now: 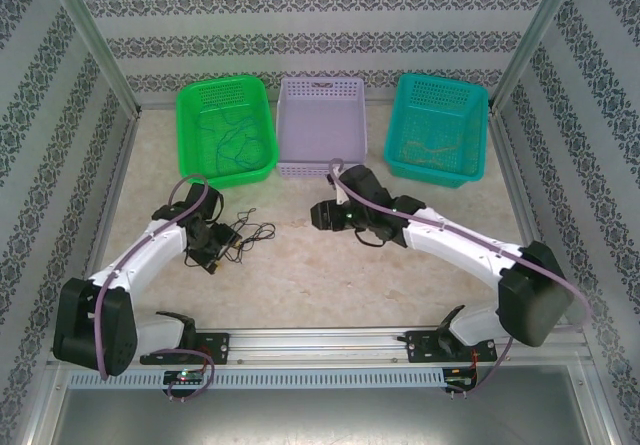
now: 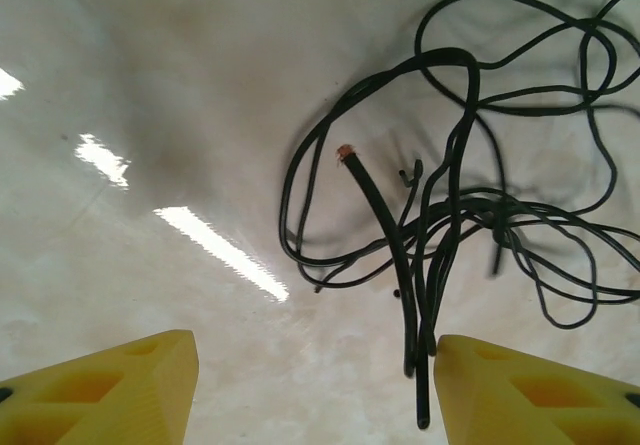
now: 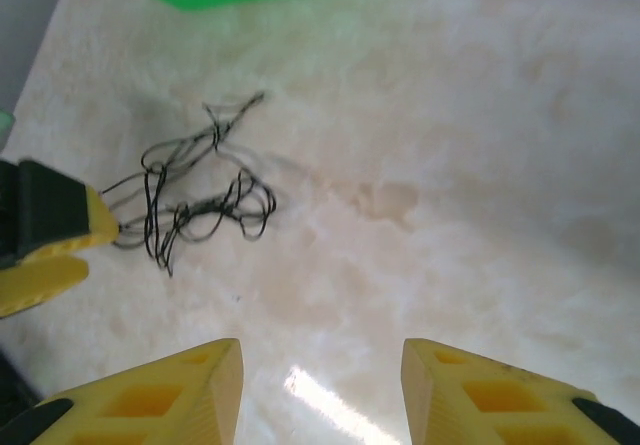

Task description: Untangle the cables

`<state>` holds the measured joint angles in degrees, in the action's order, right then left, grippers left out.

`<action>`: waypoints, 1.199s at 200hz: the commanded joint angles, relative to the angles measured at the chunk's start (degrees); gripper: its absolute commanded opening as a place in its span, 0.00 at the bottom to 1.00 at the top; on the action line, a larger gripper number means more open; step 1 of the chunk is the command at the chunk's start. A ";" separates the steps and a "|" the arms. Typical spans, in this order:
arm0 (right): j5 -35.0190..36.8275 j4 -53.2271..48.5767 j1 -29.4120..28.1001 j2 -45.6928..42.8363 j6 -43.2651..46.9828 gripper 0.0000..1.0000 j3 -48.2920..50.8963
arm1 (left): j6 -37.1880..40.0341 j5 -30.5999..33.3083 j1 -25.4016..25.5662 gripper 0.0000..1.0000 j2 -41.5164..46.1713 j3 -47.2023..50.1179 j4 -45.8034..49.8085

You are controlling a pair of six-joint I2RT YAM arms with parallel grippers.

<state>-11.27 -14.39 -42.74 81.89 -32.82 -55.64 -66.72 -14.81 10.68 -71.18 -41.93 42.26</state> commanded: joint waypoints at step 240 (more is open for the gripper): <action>-3.25 0.87 5.21 6.41 -16.71 0.47 3.50 | 33.31 -12.06 26.59 0.00 -11.40 -5.14 -24.29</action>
<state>-16.47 -11.81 -37.69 89.78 -47.27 -54.11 -38.28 -29.32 35.70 -81.21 -44.64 15.99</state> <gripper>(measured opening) 0.470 0.062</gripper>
